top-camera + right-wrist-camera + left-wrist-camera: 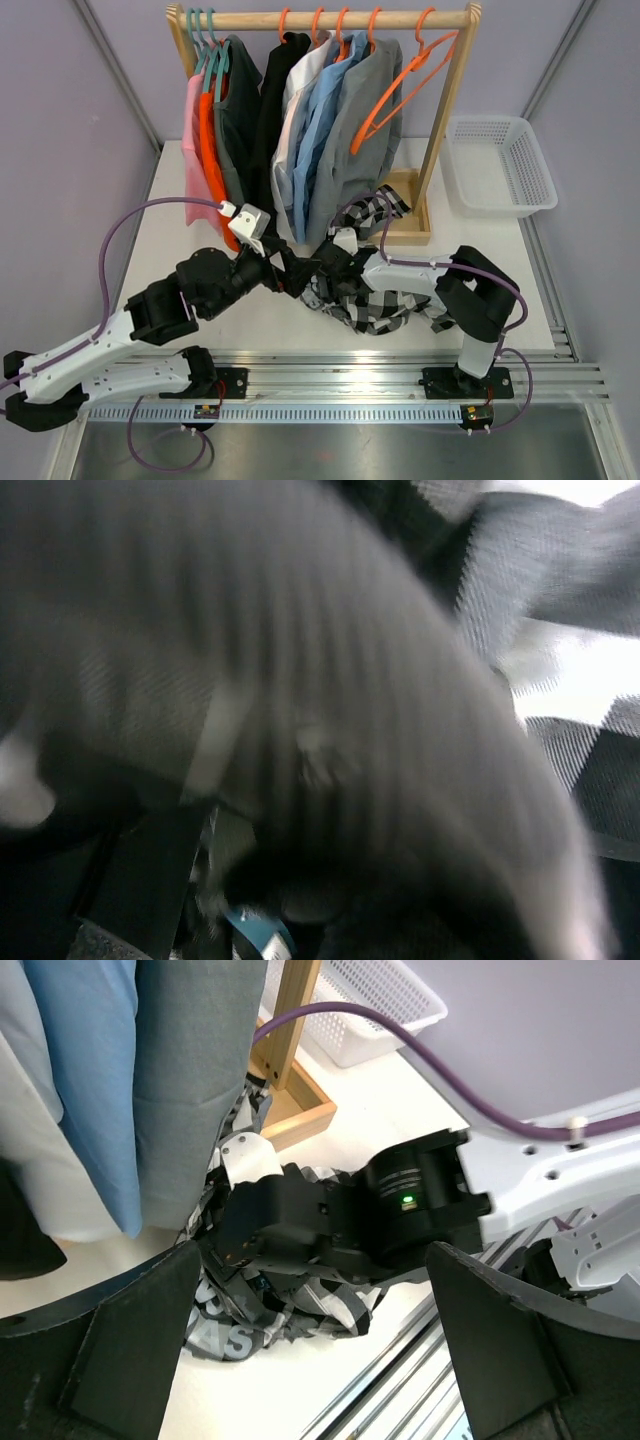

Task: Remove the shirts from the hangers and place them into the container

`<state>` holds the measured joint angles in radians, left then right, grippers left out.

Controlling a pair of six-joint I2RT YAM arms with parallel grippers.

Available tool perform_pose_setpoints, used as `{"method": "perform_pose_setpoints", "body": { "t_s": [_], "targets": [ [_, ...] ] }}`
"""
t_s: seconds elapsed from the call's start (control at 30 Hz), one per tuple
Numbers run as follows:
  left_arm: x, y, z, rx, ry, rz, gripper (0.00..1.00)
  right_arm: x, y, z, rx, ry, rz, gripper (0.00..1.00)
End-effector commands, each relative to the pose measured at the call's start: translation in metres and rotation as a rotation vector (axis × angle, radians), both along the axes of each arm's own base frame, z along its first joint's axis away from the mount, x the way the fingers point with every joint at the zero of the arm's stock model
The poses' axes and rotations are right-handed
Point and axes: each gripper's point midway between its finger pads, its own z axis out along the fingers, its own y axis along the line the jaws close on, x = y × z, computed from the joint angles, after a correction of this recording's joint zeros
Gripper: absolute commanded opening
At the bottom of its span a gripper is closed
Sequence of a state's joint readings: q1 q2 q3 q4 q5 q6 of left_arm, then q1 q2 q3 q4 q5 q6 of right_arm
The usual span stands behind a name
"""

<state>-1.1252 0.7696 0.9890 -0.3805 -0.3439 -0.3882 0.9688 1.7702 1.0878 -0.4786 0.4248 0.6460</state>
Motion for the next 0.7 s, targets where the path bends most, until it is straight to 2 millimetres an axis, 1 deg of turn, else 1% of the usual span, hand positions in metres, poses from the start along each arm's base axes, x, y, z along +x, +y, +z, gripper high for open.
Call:
{"method": "perform_pose_setpoints", "body": {
  "t_s": [0.0, 0.07, 0.13, 0.17, 0.2, 0.23, 0.27, 0.3, 0.33, 0.37, 0.4, 0.43, 0.47, 0.5, 0.53, 0.57, 0.6, 0.63, 0.67],
  "targets": [
    [0.002, 0.009, 0.001, -0.012, -0.004, 0.038, 0.99, 0.006, 0.012, -0.017, 0.054, -0.017, -0.072, 1.00],
    [0.001, 0.011, 0.000, -0.013, -0.003, 0.041, 0.99, -0.001, -0.001, -0.037, 0.028, 0.009, -0.129, 0.99],
    [0.001, 0.012, -0.001, -0.016, -0.005, 0.043, 0.99, -0.010, -0.013, -0.053, -0.001, 0.036, -0.154, 0.99],
    [0.001, 0.012, -0.002, -0.015, -0.002, 0.045, 0.99, -0.014, -0.016, -0.060, -0.006, 0.047, -0.176, 0.98],
    [0.001, 0.012, -0.003, -0.013, -0.002, 0.043, 0.99, -0.016, -0.021, -0.064, -0.013, 0.050, -0.191, 0.93],
    [0.001, 0.011, -0.003, -0.013, -0.001, 0.042, 0.99, -0.019, -0.029, -0.069, -0.030, 0.054, -0.206, 0.85],
    [0.001, 0.011, -0.003, -0.011, -0.001, 0.040, 0.99, -0.020, -0.032, -0.071, -0.024, 0.049, -0.241, 0.74],
    [0.001, 0.010, -0.004, -0.009, 0.001, 0.039, 0.99, -0.020, -0.038, -0.073, -0.037, 0.035, -0.263, 0.46],
    [0.001, 0.009, -0.004, -0.009, 0.001, 0.036, 0.99, -0.022, -0.046, -0.077, -0.048, 0.043, -0.288, 0.23],
    [0.001, 0.009, -0.004, -0.008, 0.002, 0.034, 0.99, -0.022, -0.050, -0.077, -0.043, 0.044, -0.321, 0.06],
    [0.000, 0.008, -0.003, -0.009, 0.002, 0.028, 0.99, -0.022, -0.056, -0.078, -0.054, 0.043, -0.341, 0.00],
    [0.000, 0.007, -0.003, -0.008, 0.003, 0.026, 0.99, -0.022, -0.064, -0.077, -0.067, 0.049, -0.363, 0.00],
    [0.000, 0.007, -0.004, -0.006, 0.006, 0.027, 0.99, -0.021, -0.066, -0.069, -0.050, 0.034, -0.392, 0.00],
    [0.000, 0.006, -0.003, -0.007, 0.004, 0.025, 0.99, -0.021, -0.077, -0.062, -0.080, 0.010, -0.414, 0.00],
    [0.000, 0.006, -0.003, -0.011, 0.006, 0.022, 0.99, -0.021, -0.082, -0.054, -0.081, -0.010, -0.436, 0.00],
    [-0.001, 0.006, -0.002, -0.012, 0.007, 0.021, 0.99, -0.013, -0.084, -0.031, -0.037, -0.078, -0.483, 0.00],
    [-0.001, 0.005, -0.003, -0.012, 0.009, 0.018, 0.99, -0.011, -0.091, -0.019, -0.031, -0.109, -0.511, 0.00],
    [-0.001, 0.003, -0.003, -0.012, 0.012, 0.013, 0.99, -0.009, -0.103, 0.010, -0.012, -0.178, -0.562, 0.00],
    [-0.001, 0.003, -0.002, -0.015, 0.011, 0.012, 0.99, -0.012, -0.107, 0.022, 0.005, -0.182, -0.580, 0.00]
  ]
}}
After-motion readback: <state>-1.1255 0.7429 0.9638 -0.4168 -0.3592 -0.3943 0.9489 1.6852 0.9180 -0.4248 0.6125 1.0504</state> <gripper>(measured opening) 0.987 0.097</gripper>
